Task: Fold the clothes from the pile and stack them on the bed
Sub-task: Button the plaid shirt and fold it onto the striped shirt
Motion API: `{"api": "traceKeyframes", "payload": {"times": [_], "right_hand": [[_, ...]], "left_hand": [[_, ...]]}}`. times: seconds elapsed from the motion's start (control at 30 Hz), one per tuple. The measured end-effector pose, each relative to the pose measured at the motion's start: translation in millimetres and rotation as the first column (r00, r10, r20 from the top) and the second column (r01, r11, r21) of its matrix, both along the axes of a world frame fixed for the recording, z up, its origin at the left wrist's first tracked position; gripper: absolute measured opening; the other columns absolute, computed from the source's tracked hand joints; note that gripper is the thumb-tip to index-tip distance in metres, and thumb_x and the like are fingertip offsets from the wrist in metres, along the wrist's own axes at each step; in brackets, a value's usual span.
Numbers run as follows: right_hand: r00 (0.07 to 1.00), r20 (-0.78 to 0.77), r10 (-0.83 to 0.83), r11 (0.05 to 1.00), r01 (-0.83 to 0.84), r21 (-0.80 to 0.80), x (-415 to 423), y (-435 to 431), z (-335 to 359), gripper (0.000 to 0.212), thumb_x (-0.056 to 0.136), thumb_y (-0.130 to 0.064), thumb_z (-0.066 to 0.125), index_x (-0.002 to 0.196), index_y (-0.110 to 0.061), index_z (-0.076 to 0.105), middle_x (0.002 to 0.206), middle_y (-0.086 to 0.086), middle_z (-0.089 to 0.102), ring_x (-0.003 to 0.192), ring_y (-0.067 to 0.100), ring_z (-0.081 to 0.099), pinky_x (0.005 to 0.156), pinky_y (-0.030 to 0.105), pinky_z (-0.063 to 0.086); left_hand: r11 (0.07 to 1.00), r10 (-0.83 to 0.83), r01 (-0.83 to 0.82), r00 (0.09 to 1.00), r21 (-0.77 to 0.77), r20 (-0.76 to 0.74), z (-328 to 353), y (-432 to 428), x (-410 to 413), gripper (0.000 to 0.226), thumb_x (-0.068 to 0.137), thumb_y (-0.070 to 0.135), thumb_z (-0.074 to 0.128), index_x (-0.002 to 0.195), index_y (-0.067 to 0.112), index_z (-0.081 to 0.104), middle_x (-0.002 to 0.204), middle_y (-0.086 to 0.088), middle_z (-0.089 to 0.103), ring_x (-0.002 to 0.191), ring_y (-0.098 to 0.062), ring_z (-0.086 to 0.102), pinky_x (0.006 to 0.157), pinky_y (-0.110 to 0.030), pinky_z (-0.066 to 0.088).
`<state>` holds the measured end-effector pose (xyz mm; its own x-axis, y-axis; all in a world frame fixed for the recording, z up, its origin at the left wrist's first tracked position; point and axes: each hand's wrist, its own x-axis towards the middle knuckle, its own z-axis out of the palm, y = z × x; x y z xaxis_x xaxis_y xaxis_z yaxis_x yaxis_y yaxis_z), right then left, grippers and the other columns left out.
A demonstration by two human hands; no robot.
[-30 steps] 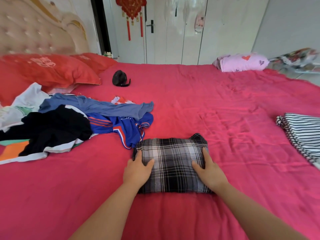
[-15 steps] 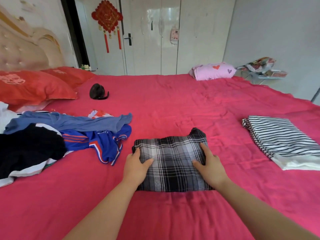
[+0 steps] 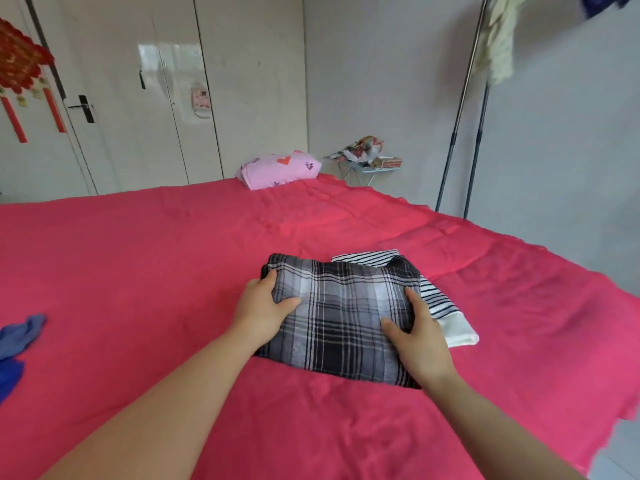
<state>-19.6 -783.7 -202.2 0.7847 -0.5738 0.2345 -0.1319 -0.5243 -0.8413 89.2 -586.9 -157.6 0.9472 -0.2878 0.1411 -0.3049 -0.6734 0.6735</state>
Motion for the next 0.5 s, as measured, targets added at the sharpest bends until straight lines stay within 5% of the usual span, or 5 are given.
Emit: {"api": "traceKeyframes", "payload": {"times": [0.3, 0.4, 0.5], "right_hand": [[0.937, 0.157, -0.312, 0.936, 0.274, 0.222, 50, -85, -14, 0.073, 0.082, -0.032, 0.066, 0.144, -0.021, 0.029, 0.133, 0.015, 0.048, 0.125, 0.028, 0.043, 0.103, 0.034, 0.032], [0.929, 0.127, -0.348, 0.899, 0.292, 0.327, 63, -83, -27, 0.077, 0.082, -0.033, 0.067, 0.145, -0.021, 0.024, 0.133, 0.019, 0.044, 0.123, 0.031, 0.042, 0.105, 0.038, 0.032], [0.968, -0.042, -0.248, 0.921, 0.249, 0.301, 70, -69, -50, 0.09, 0.078, -0.037, 0.069, 0.146, -0.012, 0.015, 0.13, 0.024, 0.046, 0.121, 0.032, 0.044, 0.105, 0.035, 0.034]], "left_hand": [[0.922, -0.356, 0.311, 0.916, 0.23, 0.186, 41, -159, 112, 0.075, 0.086, 0.028, 0.064, 0.148, 0.016, 0.022, 0.145, -0.013, 0.03, 0.132, -0.026, 0.032, 0.108, -0.026, 0.022], [0.856, -0.415, 0.234, 0.842, 0.461, 0.344, 47, -201, 132, 0.081, 0.087, 0.041, 0.059, 0.149, 0.029, 0.009, 0.157, -0.005, 0.003, 0.142, -0.029, 0.011, 0.115, -0.043, 0.013], [0.809, -0.39, 0.183, 0.878, 0.558, 0.277, 8, -217, 138, 0.079, 0.09, 0.054, 0.046, 0.148, 0.034, -0.003, 0.157, 0.002, -0.012, 0.144, -0.028, -0.004, 0.114, -0.052, 0.004]]}}
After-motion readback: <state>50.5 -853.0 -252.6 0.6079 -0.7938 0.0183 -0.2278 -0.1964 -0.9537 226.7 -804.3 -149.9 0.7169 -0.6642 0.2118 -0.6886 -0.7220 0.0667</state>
